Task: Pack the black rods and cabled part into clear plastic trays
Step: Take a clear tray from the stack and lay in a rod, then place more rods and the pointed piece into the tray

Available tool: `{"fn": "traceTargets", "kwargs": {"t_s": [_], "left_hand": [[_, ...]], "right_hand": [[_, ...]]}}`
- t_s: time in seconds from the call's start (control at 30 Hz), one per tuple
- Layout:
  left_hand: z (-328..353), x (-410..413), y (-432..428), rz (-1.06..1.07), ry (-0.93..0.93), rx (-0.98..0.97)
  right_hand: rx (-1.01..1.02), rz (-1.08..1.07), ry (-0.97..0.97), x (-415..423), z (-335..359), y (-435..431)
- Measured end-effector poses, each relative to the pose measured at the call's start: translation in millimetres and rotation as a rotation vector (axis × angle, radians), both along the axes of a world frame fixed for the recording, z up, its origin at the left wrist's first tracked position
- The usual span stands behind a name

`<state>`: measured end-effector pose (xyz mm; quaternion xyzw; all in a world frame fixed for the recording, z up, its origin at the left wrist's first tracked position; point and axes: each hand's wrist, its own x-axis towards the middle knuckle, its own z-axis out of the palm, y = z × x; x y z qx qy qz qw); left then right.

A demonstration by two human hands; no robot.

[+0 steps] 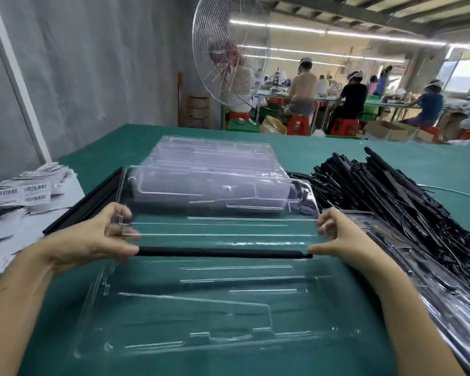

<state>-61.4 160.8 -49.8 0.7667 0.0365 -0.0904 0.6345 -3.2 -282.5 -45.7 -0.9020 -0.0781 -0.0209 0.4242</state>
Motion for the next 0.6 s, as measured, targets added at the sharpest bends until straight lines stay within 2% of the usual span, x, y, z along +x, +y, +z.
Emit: {"fn": "traceTargets", "kwargs": {"t_s": [0.1,0.2,0.43,0.6], "left_hand": [[-14.8,15.9,-9.7,0.074,-0.077,0.043],[-39.4,31.4,-18.7,0.175,-0.123,0.090],[-57.5,55.9,-15.8,0.241,-0.216,0.225],[-65.0,61.6,-12.9,0.231,-0.222,0.329]], "right_hand": [[-0.006,-0.036,-0.150,6.6,-4.3,7.4],[-0.070,-0.062,-0.190,17.5,-13.1,13.2],[-0.268,-0.023,-0.088,40.8,-25.5,14.0],[-0.564,0.085,0.030,59.3,-2.0,14.3]]}}
